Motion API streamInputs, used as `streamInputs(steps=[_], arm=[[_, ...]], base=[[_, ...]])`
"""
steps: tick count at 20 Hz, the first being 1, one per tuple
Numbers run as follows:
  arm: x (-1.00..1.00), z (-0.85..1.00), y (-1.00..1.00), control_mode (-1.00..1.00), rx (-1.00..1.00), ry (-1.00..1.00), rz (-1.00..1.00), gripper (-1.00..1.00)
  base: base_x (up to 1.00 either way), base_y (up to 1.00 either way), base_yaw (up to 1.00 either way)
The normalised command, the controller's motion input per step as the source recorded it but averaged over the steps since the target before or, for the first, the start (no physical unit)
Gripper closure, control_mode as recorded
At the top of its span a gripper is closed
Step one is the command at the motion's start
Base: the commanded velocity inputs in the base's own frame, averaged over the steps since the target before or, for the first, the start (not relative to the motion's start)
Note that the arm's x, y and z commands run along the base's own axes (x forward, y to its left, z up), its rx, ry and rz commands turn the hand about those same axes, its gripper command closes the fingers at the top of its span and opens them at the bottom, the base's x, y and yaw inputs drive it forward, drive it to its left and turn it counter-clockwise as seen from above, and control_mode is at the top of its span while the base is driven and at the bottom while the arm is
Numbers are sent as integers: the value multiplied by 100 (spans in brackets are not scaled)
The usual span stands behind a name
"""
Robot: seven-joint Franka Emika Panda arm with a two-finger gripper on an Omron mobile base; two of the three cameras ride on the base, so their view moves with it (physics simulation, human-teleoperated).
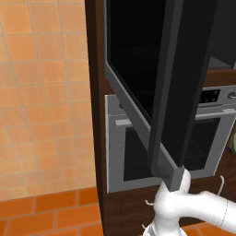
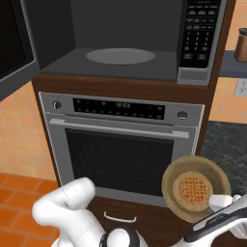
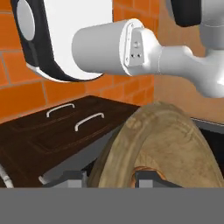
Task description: Open the microwave, place the bowl with waffle inside the microwave, then close the microwave door and turn it on.
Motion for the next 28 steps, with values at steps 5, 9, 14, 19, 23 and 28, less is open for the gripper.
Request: streamInputs(steps=[5,9,14,19,23,28], arm=[[-29,61,77,-100,-2,0,14,100],[-2,65,80,-100,-4,0,3,100],[0,71,89,-100,-9,0,-2,100],[-6,84,80,-100,-4,0,-1,100],[-16,72,76,-100,0,1,-4,100],[-7,44,64,-100,0,0,-17,100]], base=[[0,0,0],[0,0,0],[0,0,0],[0,0,0],[0,0,0],[0,0,0]])
